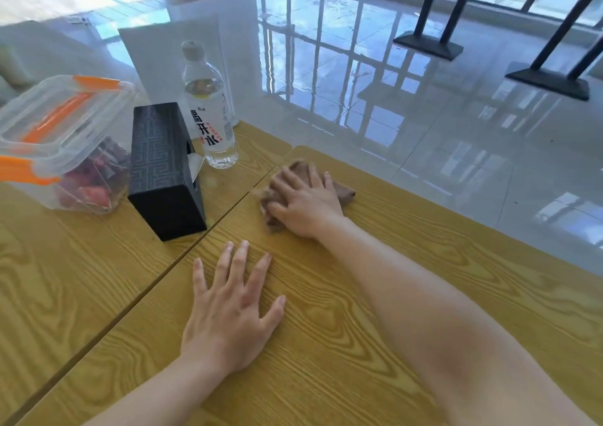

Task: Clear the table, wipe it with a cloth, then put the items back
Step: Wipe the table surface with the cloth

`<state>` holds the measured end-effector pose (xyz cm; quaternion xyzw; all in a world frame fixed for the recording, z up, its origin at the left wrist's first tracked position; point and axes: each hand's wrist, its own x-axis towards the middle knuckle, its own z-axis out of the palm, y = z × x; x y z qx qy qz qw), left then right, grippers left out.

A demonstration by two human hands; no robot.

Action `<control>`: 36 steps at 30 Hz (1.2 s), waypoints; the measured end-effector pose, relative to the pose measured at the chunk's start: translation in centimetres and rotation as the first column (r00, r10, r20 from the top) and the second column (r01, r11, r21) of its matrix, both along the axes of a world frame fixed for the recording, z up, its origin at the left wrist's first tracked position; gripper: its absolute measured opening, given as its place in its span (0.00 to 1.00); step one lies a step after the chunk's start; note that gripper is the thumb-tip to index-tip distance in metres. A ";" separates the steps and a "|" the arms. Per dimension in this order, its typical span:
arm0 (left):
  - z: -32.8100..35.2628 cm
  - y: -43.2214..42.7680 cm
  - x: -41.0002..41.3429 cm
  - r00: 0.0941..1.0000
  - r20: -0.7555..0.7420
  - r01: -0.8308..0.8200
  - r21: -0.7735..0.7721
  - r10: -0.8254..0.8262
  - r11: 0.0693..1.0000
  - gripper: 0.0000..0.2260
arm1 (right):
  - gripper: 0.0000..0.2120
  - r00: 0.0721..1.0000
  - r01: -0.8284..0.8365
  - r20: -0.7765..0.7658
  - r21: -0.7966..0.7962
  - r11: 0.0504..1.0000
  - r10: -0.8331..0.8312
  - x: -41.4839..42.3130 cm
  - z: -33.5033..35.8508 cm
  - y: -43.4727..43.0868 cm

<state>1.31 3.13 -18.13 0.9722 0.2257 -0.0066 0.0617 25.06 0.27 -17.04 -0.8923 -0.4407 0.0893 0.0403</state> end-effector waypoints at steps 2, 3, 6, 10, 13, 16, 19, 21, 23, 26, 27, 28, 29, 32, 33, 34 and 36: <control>0.1 -0.1 0.0 1.000 0.003 -0.005 -0.008 0.005 1.000 0.34 | 0.32 0.996 -0.071 0.055 0.038 0.997 0.069 -0.5 -1.0 -4.8; 0.1 -0.1 0.1 1.000 -0.001 -0.006 -0.013 0.006 1.000 0.34 | 0.32 0.997 -0.039 0.068 0.051 0.998 0.035 0.3 -1.2 -7.5; -0.1 -0.1 0.2 1.000 -0.013 -0.008 -0.011 0.008 1.000 0.34 | 0.32 0.973 0.227 0.048 -0.009 0.974 -0.227 4.0 -0.4 -11.8; -0.3 0.1 -0.1 1.000 -0.005 -0.010 -0.005 0.010 1.000 0.34 | 0.35 0.937 0.348 0.003 -0.027 0.937 -0.348 1.7 0.2 -7.4; -0.3 0.3 0.1 1.000 0.016 -0.005 -0.009 0.005 1.000 0.34 | 0.34 0.998 0.044 0.052 0.005 0.999 -0.044 -2.0 -1.6 -8.5; -0.6 0.5 0.3 1.000 0.011 -0.005 -0.009 0.006 1.000 0.34 | 0.33 0.990 0.118 0.080 0.005 0.993 -0.118 1.4 -1.0 -13.3; -0.7 0.3 0.1 1.000 0.027 -0.009 -0.014 0.009 1.000 0.34 | 0.34 0.907 0.414 0.099 -0.023 0.910 -0.410 3.9 -0.4 -20.0; -0.7 0.2 0.2 1.000 0.026 -0.003 -0.017 0.004 1.000 0.34 | 0.36 0.821 0.567 0.095 -0.030 0.823 -0.562 2.6 0.0 -23.9; -0.8 0.2 0.3 0.999 0.037 0.003 -0.015 -0.002 1.000 0.34 | 0.40 0.738 0.675 0.074 -0.060 0.736 -0.671 -1.0 0.0 -24.1; -0.9 0.3 0.4 1.000 0.031 0.004 -0.009 -0.004 1.000 0.33 | 0.39 0.875 0.483 0.055 -0.039 0.875 -0.481 -8.3 -0.5 -18.3; -0.9 0.3 0.4 0.999 0.037 0.005 -0.008 -0.005 1.000 0.33 | 0.37 0.938 0.345 0.052 -0.011 0.939 -0.344 -10.8 -0.6 -16.4; -0.9 0.2 0.4 0.999 0.048 0.004 -0.005 -0.003 1.000 0.33 | 0.36 0.974 0.218 0.058 0.010 0.976 -0.218 -13.0 -0.6 -15.3; -0.9 0.3 0.4 0.998 0.056 0.003 -0.002 -0.002 1.000 0.33 | 0.35 0.990 0.120 0.073 0.017 0.993 -0.120 -14.6 -0.6 -15.2; -0.9 0.6 0.4 0.999 0.047 0.007 -0.008 -0.006 1.000 0.33 | 0.31 0.991 -0.014 0.130 0.046 0.999 0.008 -16.8 -0.9 -20.4; -0.8 0.7 0.2 0.999 0.053 0.010 -0.013 -0.010 1.000 0.32 | 0.31 0.992 0.013 0.123 0.034 0.999 -0.017 -17.2 -0.9 -23.4; -0.7 0.7 0.0 0.997 0.073 0.018 -0.022 -0.017 1.000 0.31 | 0.31 0.990 0.076 0.120 0.007 0.997 -0.076 -17.3 -0.7 -26.4; -0.3 0.3 -0.4 0.989 0.126 0.075 -0.020 -0.072 0.997 0.29 | 0.32 0.959 0.264 0.118 -0.058 0.963 -0.256 -15.6 0.0 -31.6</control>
